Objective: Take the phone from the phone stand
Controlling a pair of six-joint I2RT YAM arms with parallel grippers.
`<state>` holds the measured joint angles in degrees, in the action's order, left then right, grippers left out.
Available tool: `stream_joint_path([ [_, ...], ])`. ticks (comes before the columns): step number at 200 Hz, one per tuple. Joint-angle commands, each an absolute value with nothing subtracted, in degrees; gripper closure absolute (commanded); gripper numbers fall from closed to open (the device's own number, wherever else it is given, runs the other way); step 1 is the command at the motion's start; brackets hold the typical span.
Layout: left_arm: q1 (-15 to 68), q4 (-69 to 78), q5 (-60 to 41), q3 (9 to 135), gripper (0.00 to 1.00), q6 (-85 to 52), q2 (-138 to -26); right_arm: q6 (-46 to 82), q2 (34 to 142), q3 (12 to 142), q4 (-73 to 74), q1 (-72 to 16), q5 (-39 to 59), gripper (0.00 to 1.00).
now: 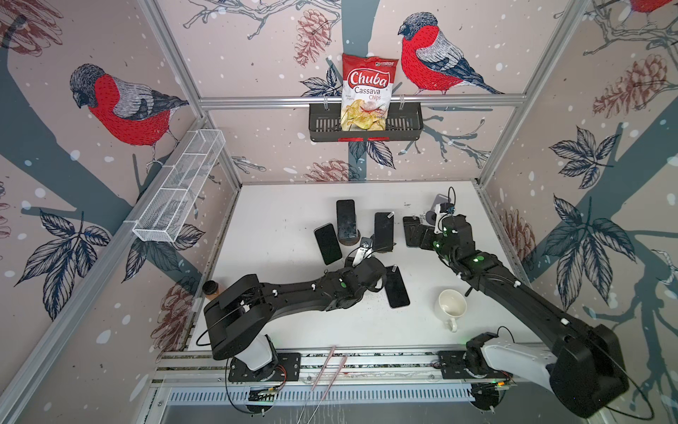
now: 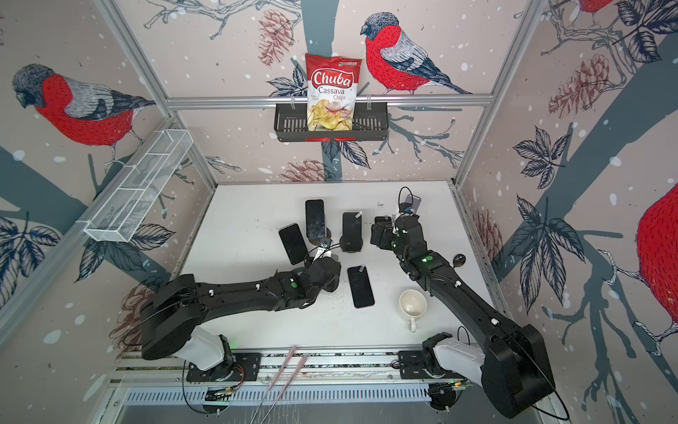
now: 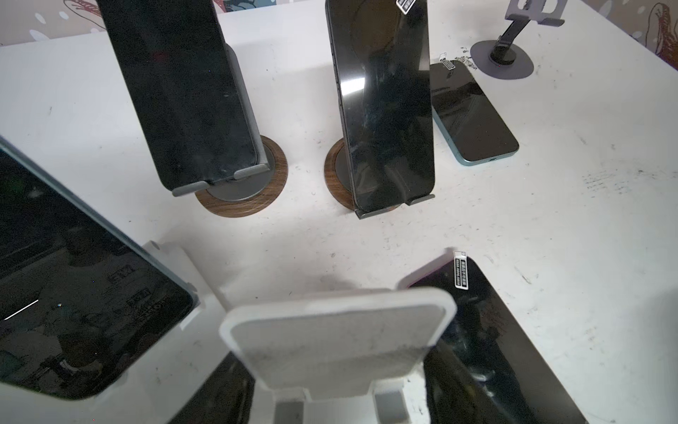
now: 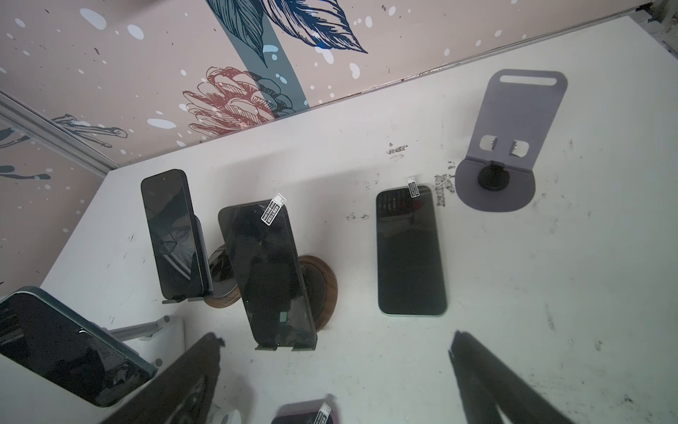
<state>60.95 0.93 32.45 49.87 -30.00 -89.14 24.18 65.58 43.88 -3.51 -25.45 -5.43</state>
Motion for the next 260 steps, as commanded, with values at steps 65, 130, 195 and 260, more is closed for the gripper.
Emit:
stream_joint_path([
  [65, 61.00, -3.74, 35.22, 49.13, 0.46, -32.52, -78.84, 24.34, 65.91, 44.30, -2.20, -25.40, -5.27, 0.01],
  [130, 61.00, -7.81, 34.15, 45.26, 0.46, -34.24, -68.45, 24.17, 68.32, 46.82, -3.68, -25.47, -5.40, 0.01],
  [195, 61.00, -23.60, 38.26, 43.61, 0.46, -44.03, -62.61, 24.39, 68.79, 47.83, -2.46, -25.51, -5.31, 0.01],
  [260, 60.61, -34.45, 41.72, 40.35, 0.44, -54.53, -56.41, 24.01, 69.44, 48.12, -2.19, -25.55, -4.65, 0.01],
])
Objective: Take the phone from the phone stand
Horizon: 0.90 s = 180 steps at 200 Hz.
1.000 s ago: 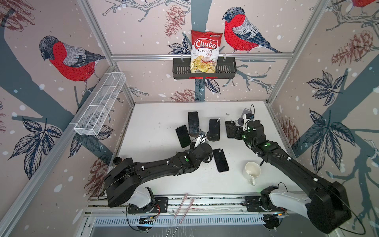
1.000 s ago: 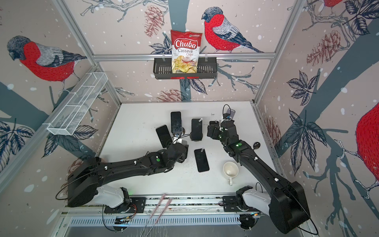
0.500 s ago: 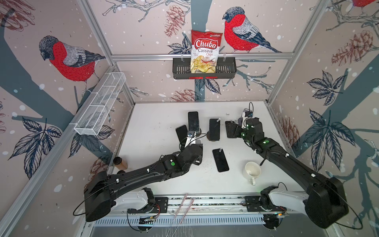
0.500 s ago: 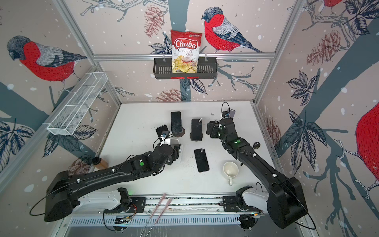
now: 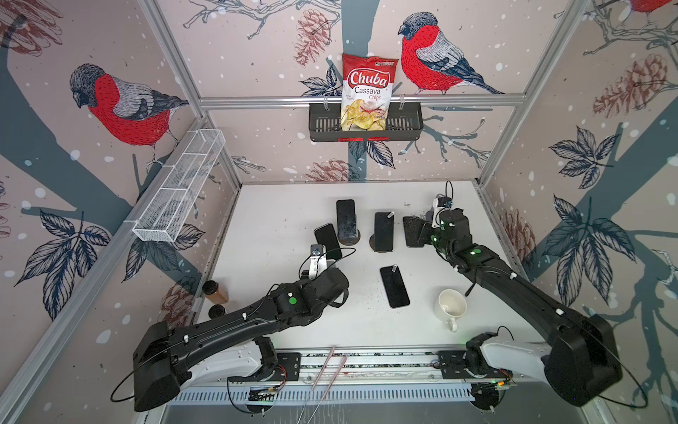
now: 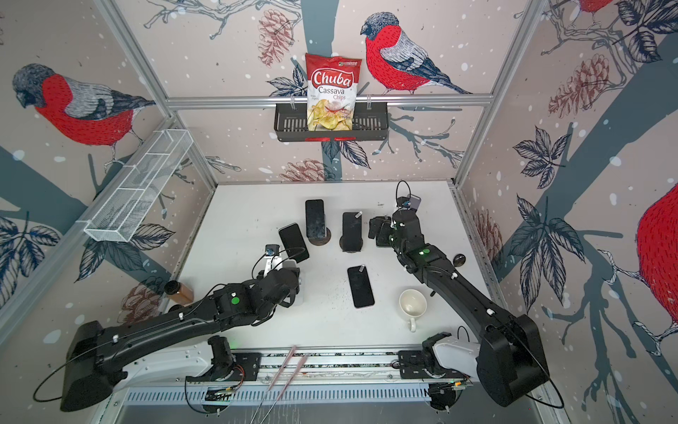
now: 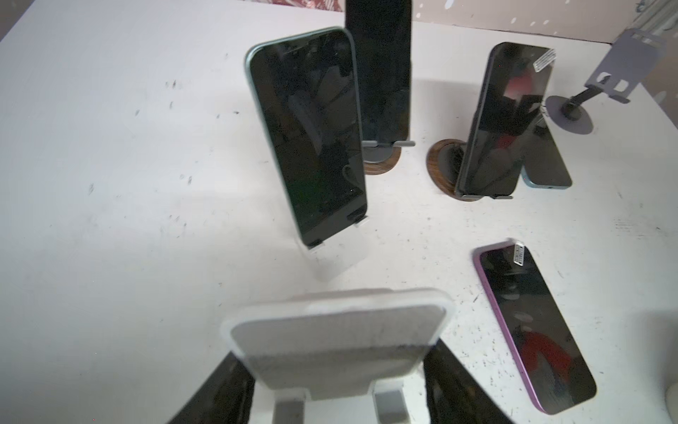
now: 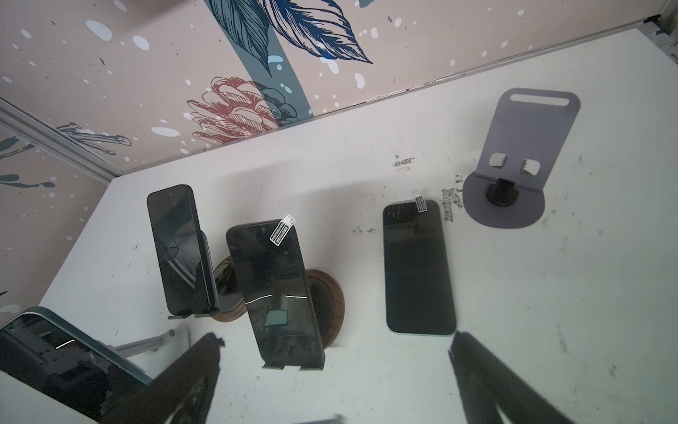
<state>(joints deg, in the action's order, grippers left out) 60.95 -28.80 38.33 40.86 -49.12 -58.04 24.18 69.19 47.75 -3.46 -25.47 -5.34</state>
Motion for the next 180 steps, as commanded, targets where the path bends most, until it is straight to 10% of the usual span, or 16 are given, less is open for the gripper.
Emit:
stream_joint_path([
  [1, 60.54, -34.59, 41.73, 40.34, 0.44, -54.64, -56.33, 24.00, 69.44, 48.14, -2.19, -25.52, -4.56, 0.01],
  [180, 28.69, -16.08, 33.52, 36.82, 0.37, -37.70, -58.15, 23.64, 70.08, 49.28, -3.11, -25.60, -4.02, 0.01],
])
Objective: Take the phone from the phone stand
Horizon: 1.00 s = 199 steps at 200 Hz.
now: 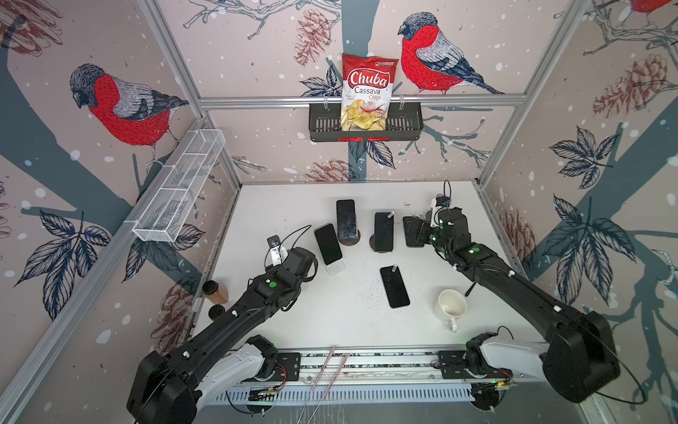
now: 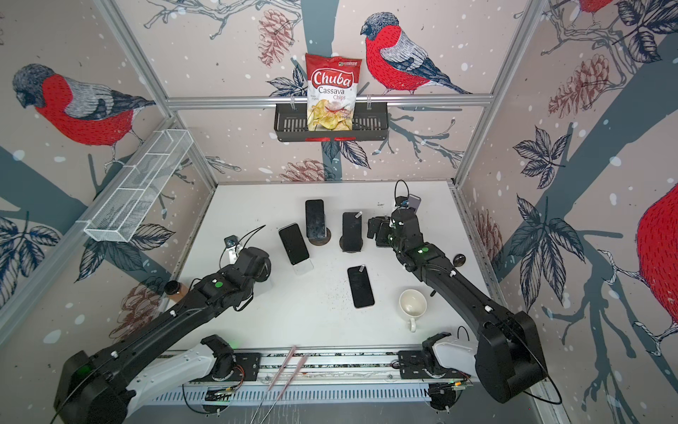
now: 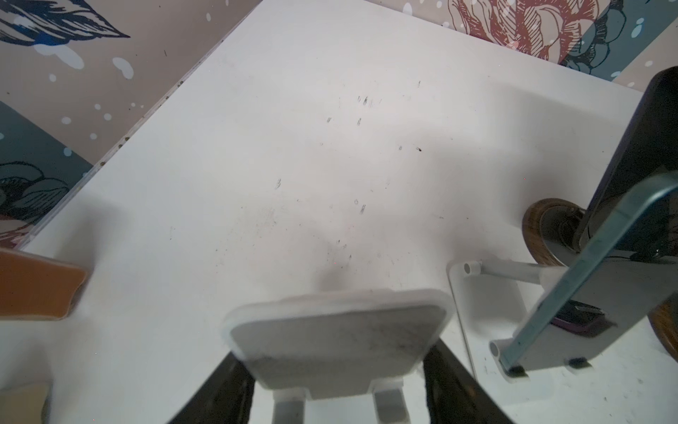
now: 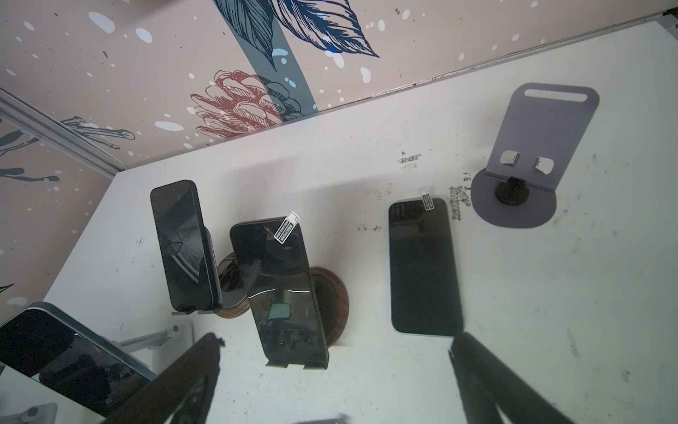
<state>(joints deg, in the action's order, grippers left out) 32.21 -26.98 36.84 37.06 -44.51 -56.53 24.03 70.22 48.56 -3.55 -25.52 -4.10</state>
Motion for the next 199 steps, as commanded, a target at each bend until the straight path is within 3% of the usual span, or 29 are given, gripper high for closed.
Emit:
stream_joint_path([
  [1, 28.45, -15.78, 33.33, 36.82, 0.37, -37.53, -58.26, 23.64, 70.06, 49.25, -3.18, -25.63, -4.03, 0.01],
  [74, 20.26, 2.10, 25.26, 39.04, 0.37, -21.31, -66.90, 23.73, 71.54, 50.44, -3.17, -25.66, -3.58, 0.01],
  [199, 14.50, 16.07, 17.18, 41.80, 0.36, -14.83, -83.07, 24.26, 74.27, 51.68, -3.80, -25.85, -3.17, 0.01],
])
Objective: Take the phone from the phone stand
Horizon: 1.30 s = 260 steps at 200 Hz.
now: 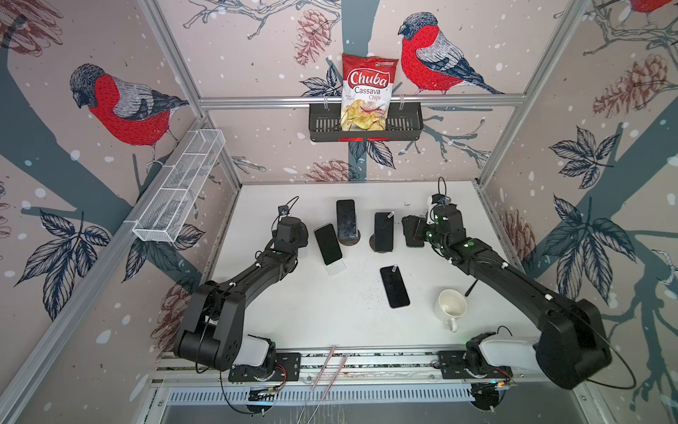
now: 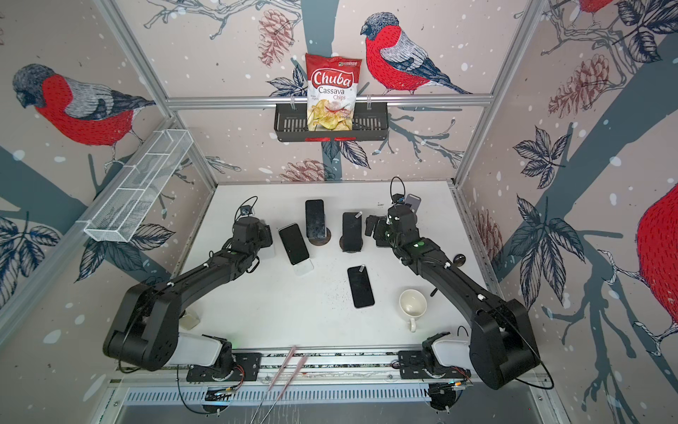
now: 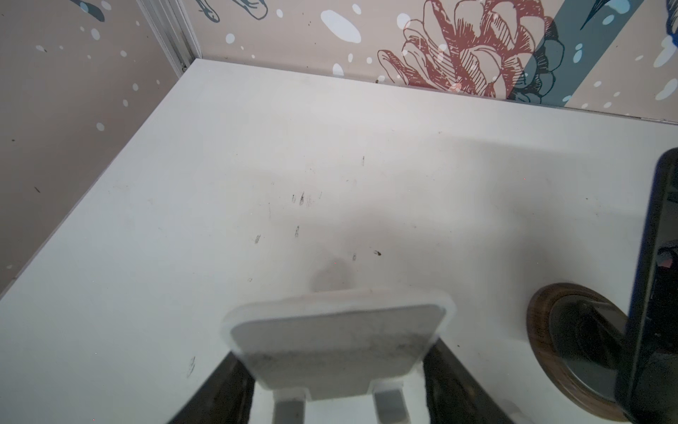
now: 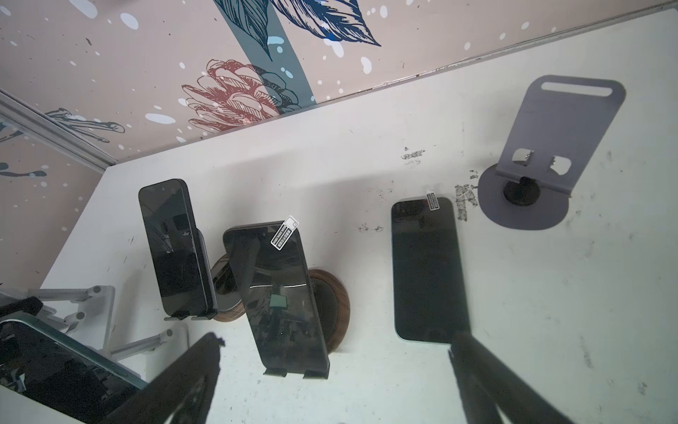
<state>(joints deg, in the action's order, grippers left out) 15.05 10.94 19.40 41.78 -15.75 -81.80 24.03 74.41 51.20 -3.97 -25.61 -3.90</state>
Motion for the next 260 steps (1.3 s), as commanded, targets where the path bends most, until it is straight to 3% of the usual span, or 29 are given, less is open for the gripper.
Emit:
stream_joint_path([
  [1, 14.50, 16.12, 17.20, 41.82, 0.36, -14.84, -83.20, 24.26, 74.27, 51.68, -3.79, -25.84, -3.12, 0.01],
  [100, 14.23, 14.27, 14.86, 43.46, 0.32, -15.89, -88.19, 24.52, 73.39, 51.87, -4.07, -26.07, -3.16, 0.01],
  [165, 14.19, 12.58, 14.29, 44.08, 0.21, -16.62, -88.78, 24.00, 72.78, 52.07, -4.10, -26.07, -3.33, 0.01],
  [206, 14.24, 11.53, 14.39, 44.34, 0.04, -17.73, -87.96, 23.73, 72.56, 51.72, -3.87, -26.02, -3.52, 0.01],
  [260, 14.20, 8.47, 16.13, 45.44, 0.03, -17.24, -83.77, 23.95, 72.68, 51.68, -3.21, -26.09, -2.41, 0.01],
])
